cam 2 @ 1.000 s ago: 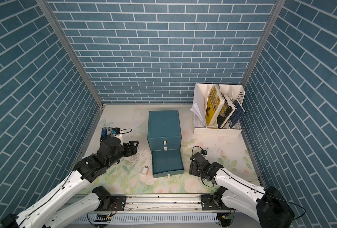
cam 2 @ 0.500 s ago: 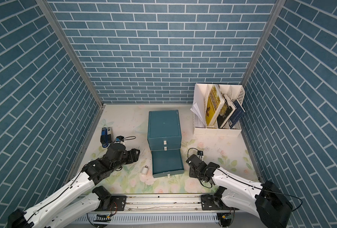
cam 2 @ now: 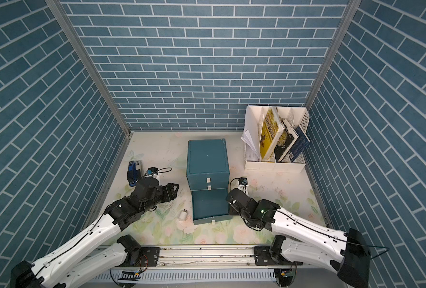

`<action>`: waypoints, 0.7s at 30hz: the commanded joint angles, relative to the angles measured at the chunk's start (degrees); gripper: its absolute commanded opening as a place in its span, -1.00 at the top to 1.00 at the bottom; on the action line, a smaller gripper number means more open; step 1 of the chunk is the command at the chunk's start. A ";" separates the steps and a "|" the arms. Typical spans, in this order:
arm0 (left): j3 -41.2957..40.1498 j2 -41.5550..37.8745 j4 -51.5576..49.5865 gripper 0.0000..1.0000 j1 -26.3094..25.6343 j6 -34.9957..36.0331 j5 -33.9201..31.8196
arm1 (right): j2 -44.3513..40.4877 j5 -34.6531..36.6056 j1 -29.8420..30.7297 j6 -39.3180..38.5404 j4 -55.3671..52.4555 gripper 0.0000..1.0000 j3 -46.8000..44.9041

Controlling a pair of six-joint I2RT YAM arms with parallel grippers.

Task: Place the plugs into the drawer by color
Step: Place the plug in the drawer.

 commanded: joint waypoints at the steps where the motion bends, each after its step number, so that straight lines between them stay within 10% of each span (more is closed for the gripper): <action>1: 0.70 0.64 0.31 -0.50 -0.01 0.21 0.01 | 5.87 5.33 3.36 -2.47 2.41 1.00 4.08; 11: 0.04 -1.38 -1.42 -0.50 -0.01 0.02 -0.94 | 17.66 4.53 4.01 -3.97 9.67 1.00 6.07; 15: -0.70 -1.93 -1.56 -0.50 -0.01 -0.22 -0.82 | 19.85 5.46 4.01 -3.55 8.71 0.00 7.40; 21: -0.80 -2.66 -2.45 -0.53 -0.05 -0.03 -1.20 | 19.10 7.24 4.18 -3.97 6.07 -0.66 10.37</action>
